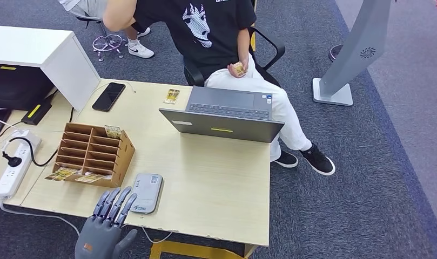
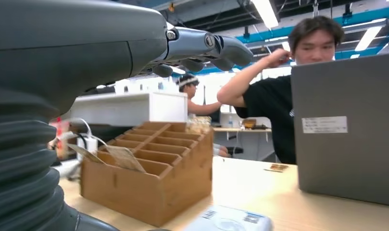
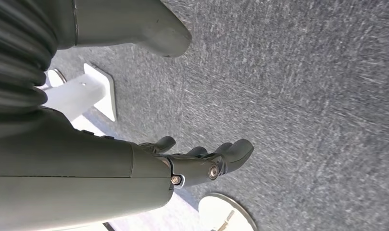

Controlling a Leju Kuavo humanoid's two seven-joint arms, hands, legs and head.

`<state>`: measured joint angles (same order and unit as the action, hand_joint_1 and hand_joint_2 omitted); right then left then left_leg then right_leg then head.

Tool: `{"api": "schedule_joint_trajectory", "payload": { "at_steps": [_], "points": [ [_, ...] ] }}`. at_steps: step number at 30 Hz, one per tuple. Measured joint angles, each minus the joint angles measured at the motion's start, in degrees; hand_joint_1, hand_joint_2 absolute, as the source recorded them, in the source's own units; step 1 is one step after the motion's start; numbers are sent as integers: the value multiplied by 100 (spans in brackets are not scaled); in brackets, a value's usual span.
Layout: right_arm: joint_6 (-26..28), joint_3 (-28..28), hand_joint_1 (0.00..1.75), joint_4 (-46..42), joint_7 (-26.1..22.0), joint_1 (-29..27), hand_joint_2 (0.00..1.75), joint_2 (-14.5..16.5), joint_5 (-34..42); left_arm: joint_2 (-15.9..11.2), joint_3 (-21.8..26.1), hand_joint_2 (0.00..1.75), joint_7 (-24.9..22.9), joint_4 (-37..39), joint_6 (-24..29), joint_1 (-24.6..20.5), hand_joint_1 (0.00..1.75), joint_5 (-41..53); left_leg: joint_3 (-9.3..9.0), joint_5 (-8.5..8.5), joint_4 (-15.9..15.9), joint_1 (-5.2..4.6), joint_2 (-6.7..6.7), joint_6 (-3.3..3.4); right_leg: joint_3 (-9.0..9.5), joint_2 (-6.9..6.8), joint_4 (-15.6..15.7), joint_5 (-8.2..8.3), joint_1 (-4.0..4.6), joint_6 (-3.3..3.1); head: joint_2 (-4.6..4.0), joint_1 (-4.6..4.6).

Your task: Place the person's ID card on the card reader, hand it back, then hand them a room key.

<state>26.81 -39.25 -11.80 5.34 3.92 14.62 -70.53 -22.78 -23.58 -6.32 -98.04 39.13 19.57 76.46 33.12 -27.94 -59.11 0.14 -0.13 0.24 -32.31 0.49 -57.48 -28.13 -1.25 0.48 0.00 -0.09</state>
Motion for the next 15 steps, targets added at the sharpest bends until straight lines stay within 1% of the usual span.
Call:
{"api": "schedule_joint_trajectory", "payload": {
  "at_steps": [3, 5, 6, 10, 15],
  "points": [
    [9, -59, 0, 0, 17, -24, 175, 0, 22, -144, 246, 175, -638, -370, 40, 363, 0, 553, 1, -1, 1, 1, -1, 1, 1, -1, 0, -4, 0, 0, 0, 0],
    [12, -86, 0, 0, 38, -33, 175, 0, 26, -120, 525, 175, -885, -533, 42, 531, 0, 813, 0, -1, 1, 0, -1, 1, 1, -1, 0, -4, 0, 1, 0, 0],
    [14, -98, 0, 0, 49, -35, 175, 0, 26, -79, 695, 175, -928, -580, 38, 592, 0, 881, 0, -1, 1, 0, -1, 1, 2, -2, 0, -4, 0, 1, -1, 0],
    [16, -135, 0, 0, 86, -37, 175, 0, 21, 174, 1328, 175, -802, -628, 27, 704, 0, 886, -1, -1, 1, 0, -2, 1, 5, -3, 0, -2, -1, 2, -1, 1],
    [17, -149, 0, 0, 100, -37, 175, 0, 9, 431, 1780, 175, -611, -626, 38, 730, 0, 824, -2, 0, 1, -1, -3, 1, 6, -3, 0, 2, -1, 3, 0, 1]
  ]
}}
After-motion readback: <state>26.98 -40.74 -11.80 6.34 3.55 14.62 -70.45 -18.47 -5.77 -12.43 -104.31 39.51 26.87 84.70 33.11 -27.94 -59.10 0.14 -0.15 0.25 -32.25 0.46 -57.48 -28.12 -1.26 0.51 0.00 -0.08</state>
